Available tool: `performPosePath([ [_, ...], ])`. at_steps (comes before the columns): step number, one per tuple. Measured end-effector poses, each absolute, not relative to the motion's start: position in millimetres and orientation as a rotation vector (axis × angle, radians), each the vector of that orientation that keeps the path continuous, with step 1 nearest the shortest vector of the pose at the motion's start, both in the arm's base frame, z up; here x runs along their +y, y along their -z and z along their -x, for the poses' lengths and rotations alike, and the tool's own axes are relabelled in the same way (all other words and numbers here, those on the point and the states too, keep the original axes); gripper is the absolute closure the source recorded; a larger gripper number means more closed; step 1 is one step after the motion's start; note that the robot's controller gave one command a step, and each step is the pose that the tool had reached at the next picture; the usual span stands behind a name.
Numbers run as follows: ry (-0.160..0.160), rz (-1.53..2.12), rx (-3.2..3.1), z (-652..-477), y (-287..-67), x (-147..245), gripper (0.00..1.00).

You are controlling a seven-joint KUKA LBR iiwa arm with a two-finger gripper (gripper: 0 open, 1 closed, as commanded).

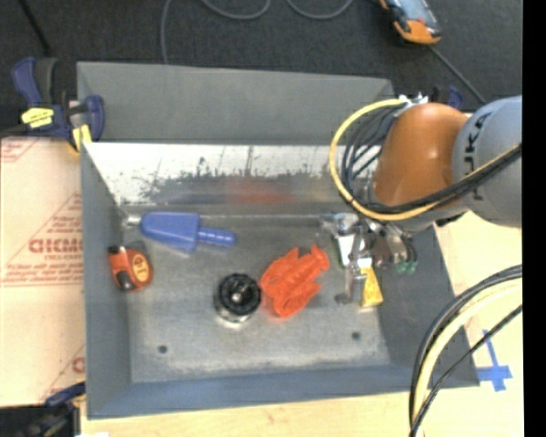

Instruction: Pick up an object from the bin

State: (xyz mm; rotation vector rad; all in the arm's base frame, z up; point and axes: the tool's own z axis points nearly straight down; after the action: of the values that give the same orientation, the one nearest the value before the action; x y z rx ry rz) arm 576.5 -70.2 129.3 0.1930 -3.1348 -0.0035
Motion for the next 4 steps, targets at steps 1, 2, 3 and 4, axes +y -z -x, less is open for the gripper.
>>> performPosePath([
  [1, -0.005, -0.542, -3.103, -584.9, -109, -61, 0.00],
  [2, 0.001, -0.559, -3.094, -577.8, -83, -46, 0.00],
  [3, -0.001, -0.279, -3.144, -602.2, -77, -24, 1.00],
  [4, -0.001, -0.281, -3.144, -602.3, -77, -24, 1.00],
])
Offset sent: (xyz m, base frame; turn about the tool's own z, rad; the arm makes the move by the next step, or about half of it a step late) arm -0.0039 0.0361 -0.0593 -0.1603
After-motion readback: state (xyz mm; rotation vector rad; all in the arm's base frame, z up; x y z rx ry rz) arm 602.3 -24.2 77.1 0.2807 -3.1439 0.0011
